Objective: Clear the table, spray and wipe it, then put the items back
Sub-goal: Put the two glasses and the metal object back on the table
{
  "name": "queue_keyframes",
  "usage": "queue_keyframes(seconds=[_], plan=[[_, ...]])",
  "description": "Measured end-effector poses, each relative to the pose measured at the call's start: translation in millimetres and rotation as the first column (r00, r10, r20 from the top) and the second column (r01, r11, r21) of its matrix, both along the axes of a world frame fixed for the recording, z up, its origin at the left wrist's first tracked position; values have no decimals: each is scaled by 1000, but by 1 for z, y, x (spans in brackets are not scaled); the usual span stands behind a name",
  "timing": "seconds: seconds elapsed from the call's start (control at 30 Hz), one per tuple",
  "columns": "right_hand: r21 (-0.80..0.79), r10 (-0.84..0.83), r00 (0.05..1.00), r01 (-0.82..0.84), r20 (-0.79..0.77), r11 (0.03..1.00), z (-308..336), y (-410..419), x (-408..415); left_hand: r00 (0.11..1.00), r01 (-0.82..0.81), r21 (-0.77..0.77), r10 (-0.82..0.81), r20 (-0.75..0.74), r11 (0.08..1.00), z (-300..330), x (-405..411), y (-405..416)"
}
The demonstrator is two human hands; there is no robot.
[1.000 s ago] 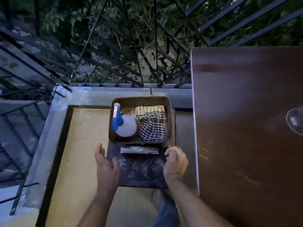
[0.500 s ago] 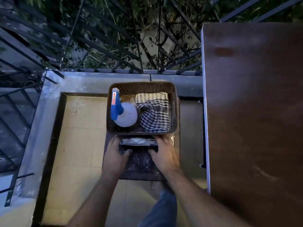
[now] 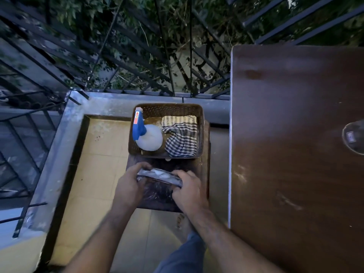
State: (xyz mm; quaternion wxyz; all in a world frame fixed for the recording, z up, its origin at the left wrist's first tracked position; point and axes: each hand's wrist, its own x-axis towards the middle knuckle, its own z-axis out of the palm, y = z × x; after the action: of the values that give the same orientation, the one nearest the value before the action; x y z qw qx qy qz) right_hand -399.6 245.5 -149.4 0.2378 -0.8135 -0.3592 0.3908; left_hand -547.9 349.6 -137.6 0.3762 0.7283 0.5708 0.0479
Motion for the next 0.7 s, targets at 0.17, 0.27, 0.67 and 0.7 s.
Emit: queue_keyframes(seconds=[0.17,0.27,0.67,0.7], plan=[[109,58,998,-54,-33,993,47,-16,27,997,73,38,-74,19,997,47,16,-9],[173,85,996,-79,-28,982,78,-28,53,997,28,12,-29,71,1000,80,36,-16],[368,-15,989,-42,149,929,172,-99,202,929,205,228,-263,260,952,185,200,-59],[385,-41,986,-25,163,923,177,-107,216,918,217,258,-286,275,942,191,217,-65]])
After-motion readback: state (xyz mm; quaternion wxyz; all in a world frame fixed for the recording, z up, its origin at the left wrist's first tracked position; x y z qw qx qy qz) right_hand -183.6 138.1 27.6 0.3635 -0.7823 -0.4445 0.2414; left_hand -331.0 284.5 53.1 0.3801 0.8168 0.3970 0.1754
